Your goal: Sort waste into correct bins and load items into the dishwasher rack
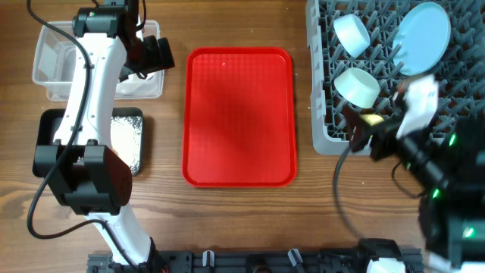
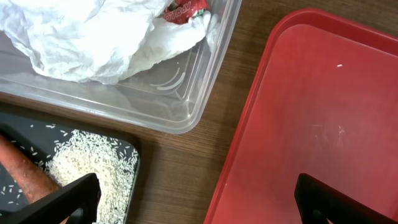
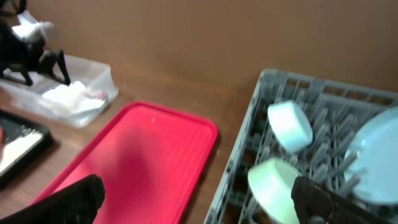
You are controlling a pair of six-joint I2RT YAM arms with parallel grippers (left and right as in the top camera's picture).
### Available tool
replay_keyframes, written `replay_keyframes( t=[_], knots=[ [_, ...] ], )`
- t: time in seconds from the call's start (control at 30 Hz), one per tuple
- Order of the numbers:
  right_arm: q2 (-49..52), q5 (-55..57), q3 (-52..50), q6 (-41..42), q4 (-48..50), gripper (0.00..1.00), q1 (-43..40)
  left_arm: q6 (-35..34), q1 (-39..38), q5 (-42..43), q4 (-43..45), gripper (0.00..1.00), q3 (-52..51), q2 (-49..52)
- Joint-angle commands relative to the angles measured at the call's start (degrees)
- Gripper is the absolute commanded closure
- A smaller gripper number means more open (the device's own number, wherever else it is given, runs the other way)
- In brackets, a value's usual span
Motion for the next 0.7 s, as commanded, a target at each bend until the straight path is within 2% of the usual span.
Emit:
replay_keyframes(
  t=[0.0, 0.17, 0.3, 0.43, 0.67],
  knots=[
    [-8.7, 1.2, -14.5, -3.1, 8.7, 0.0, 0.3, -0.5, 0.4, -0.4, 0.0, 0.0, 0.4, -1.5],
    [-21.7, 1.2, -33.4, 1.4, 22.4, 0.0, 0.3, -0.5, 0.4, -0.4, 0.0, 0.0, 0.4, -1.5],
    [-29.8, 1.5, -42.8, 1.2, 28.7, 0.0, 0.3, -0.5, 0.4, -0.4, 0.0, 0.0, 0.4, -1.5],
    [-36.7, 1.9, -48.6, 0.9, 29.5, 0.0, 0.3, -0.5, 0.4, -0.4, 0.0, 0.0, 0.4, -1.5],
    [-40.3, 1.9, -52.1, 0.8, 30.2, 0.0, 0.3, -0.5, 0.4, -0.4, 0.0, 0.0, 0.4, -1.5]
  ],
)
